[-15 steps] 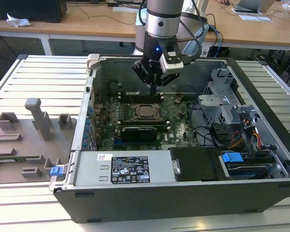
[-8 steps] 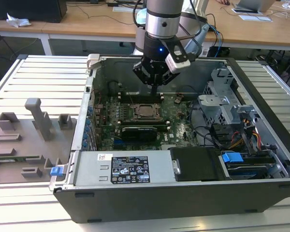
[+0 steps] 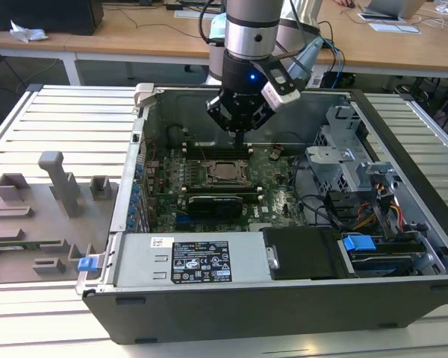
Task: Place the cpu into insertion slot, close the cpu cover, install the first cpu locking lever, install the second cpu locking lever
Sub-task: 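Install the first cpu locking lever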
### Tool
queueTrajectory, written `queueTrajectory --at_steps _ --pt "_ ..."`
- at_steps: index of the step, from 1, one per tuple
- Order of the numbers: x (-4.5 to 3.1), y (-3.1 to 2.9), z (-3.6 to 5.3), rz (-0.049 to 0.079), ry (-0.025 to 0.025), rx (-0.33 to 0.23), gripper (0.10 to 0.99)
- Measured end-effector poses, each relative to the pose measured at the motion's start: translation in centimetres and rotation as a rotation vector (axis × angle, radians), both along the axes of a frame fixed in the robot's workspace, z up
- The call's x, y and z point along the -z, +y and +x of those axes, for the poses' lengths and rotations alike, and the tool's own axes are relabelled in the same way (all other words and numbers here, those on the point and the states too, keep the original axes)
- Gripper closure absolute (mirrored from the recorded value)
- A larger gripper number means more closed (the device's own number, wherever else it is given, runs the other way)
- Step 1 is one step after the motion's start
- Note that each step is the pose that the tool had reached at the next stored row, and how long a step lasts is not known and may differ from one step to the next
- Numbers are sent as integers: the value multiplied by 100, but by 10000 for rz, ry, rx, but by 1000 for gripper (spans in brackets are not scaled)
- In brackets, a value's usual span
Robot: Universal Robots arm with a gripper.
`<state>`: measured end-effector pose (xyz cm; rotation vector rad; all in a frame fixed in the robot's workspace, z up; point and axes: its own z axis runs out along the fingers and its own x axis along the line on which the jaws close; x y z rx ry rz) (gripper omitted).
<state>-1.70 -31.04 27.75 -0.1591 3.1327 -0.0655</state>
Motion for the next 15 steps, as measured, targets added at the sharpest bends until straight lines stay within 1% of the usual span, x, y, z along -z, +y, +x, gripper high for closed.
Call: queueTrajectory --at_steps 2,4,9,12,15 --pt "0 0 -7 1 0 1 980" --pt "0 0 -64 0 0 -3 980" --pt "6 0 -273 0 -9 -3 980" --pt "12 0 -436 0 -19 -3 980" --pt "16 0 -543 0 -24 -3 980"
